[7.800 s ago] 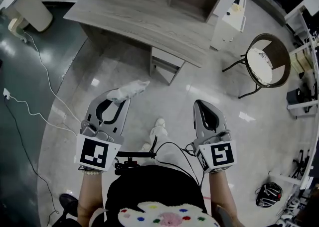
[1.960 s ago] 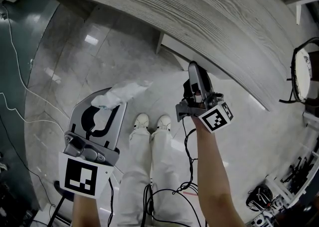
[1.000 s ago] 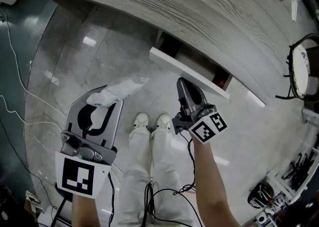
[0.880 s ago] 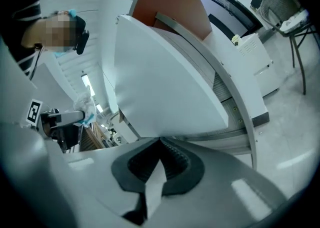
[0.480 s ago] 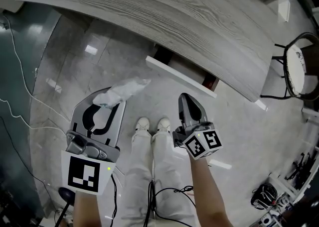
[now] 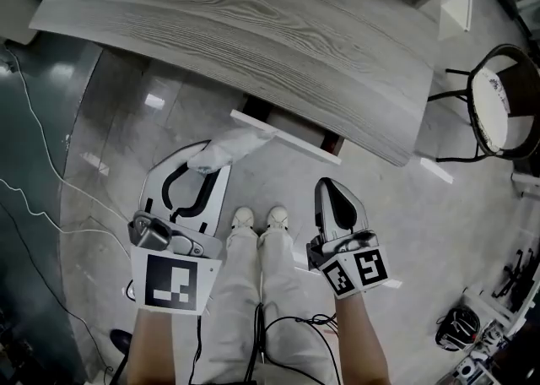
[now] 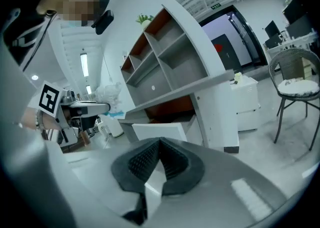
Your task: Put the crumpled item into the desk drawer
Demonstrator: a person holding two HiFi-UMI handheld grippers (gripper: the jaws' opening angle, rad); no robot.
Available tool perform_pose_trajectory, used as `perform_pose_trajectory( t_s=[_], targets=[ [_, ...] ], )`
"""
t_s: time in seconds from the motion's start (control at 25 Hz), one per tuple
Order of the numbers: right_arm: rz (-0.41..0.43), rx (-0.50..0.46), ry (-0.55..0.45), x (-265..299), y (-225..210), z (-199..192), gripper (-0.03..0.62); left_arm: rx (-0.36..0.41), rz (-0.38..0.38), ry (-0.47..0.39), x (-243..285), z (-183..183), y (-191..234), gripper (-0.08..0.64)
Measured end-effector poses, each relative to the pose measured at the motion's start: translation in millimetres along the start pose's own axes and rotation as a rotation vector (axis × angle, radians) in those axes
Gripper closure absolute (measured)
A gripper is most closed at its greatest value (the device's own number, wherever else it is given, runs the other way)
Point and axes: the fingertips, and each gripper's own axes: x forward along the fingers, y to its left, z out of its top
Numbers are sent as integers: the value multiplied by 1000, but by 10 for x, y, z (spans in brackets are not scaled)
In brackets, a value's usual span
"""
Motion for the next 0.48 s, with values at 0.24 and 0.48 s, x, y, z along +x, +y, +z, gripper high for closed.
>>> perform_pose_trajectory(
  t_s=[0.24, 0.48],
  targets=[
    [-19, -45, -35, -255, 26, 481, 584, 159, 3, 14, 179, 177, -117, 488],
    [-28, -51, -68, -435, 49, 747, 584, 471, 13, 53, 368, 232, -308, 488]
  ],
)
